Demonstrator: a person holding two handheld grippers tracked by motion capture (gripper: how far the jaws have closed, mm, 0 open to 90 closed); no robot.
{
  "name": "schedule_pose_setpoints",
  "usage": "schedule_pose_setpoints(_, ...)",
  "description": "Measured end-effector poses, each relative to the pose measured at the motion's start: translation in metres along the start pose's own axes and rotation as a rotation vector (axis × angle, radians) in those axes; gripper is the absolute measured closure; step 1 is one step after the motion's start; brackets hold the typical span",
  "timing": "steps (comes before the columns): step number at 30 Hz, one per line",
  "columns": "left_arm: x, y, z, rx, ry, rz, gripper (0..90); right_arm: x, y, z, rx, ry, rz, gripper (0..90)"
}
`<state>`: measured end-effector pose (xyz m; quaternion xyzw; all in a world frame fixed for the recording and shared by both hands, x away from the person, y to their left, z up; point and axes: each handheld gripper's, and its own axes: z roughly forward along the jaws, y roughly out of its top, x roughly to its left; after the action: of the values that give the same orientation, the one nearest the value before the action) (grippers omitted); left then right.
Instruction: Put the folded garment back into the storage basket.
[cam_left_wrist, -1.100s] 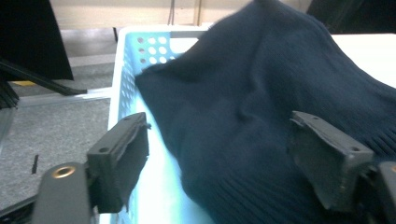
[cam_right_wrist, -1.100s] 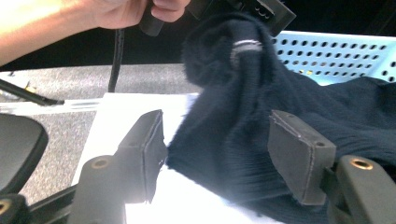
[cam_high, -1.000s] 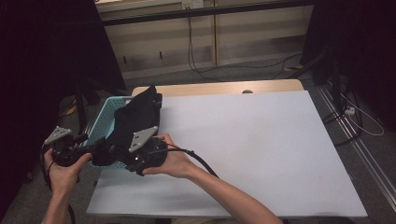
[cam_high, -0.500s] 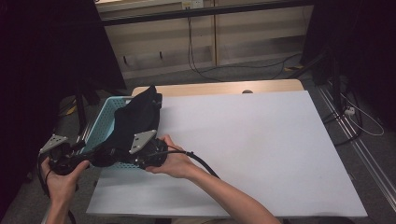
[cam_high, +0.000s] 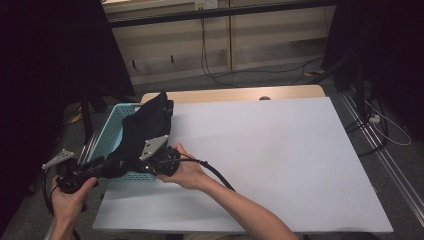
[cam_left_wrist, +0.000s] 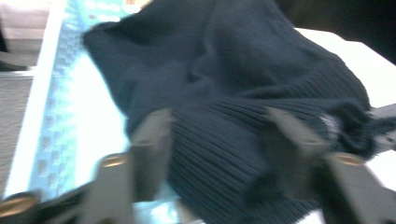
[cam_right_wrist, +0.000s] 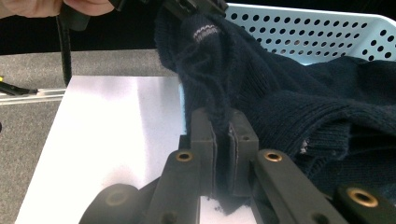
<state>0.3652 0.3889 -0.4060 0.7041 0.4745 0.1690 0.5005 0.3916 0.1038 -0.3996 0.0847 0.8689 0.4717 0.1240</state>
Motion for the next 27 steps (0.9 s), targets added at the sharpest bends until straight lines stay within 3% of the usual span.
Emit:
schedule_pose_setpoints(2,-0.002,0.002,-0.001,0.017,0.034,0.037,67.5,0.000,0.000,0.000,-0.002,0.000,-0.001,83.9)
schedule_pose_setpoints(3,-0.002,0.002,0.000,0.022,0.031,0.027,71.2,0.000,0.001,0.000,-0.007,-0.001,0.000,84.0)
schedule_pose_setpoints(10,-0.001,0.015,-0.002,0.041,0.115,0.032,79.3,-0.002,0.009,0.001,-0.017,-0.002,-0.005,84.2)
schedule_pose_setpoints(11,0.002,0.016,-0.003,0.040,0.125,0.029,84.2,-0.002,0.010,0.001,-0.021,-0.001,-0.004,84.2)
schedule_pose_setpoints(13,0.007,0.018,-0.003,0.052,0.128,0.009,84.2,-0.003,0.013,0.003,-0.024,-0.004,-0.002,84.2)
schedule_pose_setpoints(21,0.017,0.021,-0.009,0.047,0.202,0.009,84.5,-0.002,0.028,0.019,-0.030,0.007,-0.003,84.3)
schedule_pose_setpoints(23,0.019,0.022,-0.010,0.048,0.201,0.003,84.5,-0.001,0.032,0.023,-0.034,0.009,-0.003,84.4)
schedule_pose_setpoints(27,0.032,0.021,-0.019,0.021,0.214,-0.050,84.6,0.001,0.038,0.033,-0.037,0.019,-0.001,84.4)
